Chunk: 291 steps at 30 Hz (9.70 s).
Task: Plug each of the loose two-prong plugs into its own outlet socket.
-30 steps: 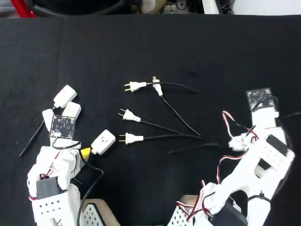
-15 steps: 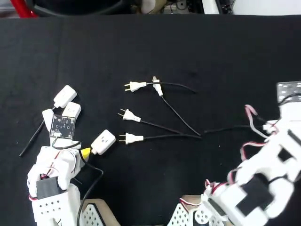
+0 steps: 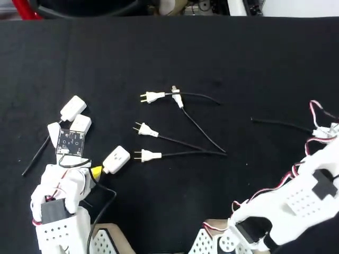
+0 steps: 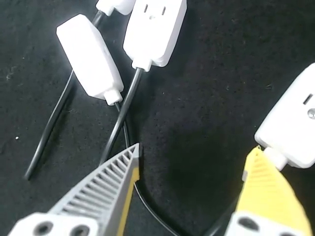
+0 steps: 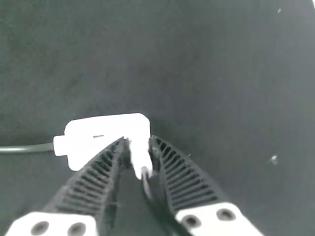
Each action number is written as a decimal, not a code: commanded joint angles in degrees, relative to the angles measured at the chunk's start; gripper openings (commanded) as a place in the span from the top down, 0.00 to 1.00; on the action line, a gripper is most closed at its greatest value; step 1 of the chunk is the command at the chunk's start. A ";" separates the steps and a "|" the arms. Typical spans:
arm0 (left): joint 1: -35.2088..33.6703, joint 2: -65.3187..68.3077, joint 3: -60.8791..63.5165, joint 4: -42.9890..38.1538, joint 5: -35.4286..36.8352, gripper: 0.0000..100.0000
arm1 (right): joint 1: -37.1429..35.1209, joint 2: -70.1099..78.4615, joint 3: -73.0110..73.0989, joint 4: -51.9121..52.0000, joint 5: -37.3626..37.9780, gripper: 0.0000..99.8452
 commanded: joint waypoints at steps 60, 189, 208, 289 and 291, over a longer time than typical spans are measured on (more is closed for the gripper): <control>-0.57 -0.18 -0.31 -1.05 -0.26 0.68 | -78.33 1.10 -3.65 14.15 -79.38 0.95; -0.57 -0.18 -0.31 -1.05 -0.26 0.68 | -59.16 6.99 -3.65 -5.71 -81.32 0.75; -0.57 -0.18 -0.31 -0.97 -0.26 0.68 | -52.57 30.02 -39.69 17.05 -75.60 0.81; -0.40 -0.18 -0.31 -0.70 -2.90 0.68 | -47.56 32.40 -97.63 60.75 -63.65 0.99; -0.31 -0.18 -0.31 -0.70 -2.90 0.68 | -47.91 28.18 -97.63 60.75 -62.07 0.99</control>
